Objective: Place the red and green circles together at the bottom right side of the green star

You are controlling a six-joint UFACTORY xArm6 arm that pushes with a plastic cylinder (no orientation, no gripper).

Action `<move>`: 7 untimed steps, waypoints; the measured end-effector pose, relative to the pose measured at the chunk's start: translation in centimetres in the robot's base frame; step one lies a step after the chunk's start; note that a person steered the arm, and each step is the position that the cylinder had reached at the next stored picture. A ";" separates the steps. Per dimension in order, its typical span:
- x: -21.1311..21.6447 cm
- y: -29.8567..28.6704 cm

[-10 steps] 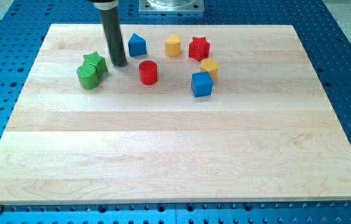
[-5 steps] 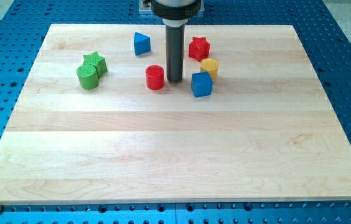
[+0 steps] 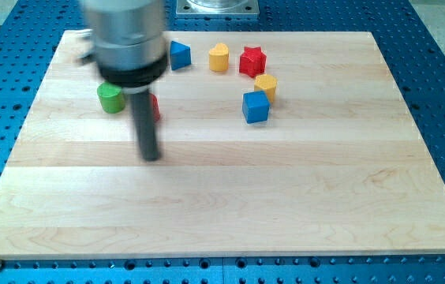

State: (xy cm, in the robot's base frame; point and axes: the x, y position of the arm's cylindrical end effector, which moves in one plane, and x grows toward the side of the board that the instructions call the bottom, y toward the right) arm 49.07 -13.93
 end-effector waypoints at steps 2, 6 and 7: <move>-7.8 -6.5; -11.6 -0.3; -11.6 -3.0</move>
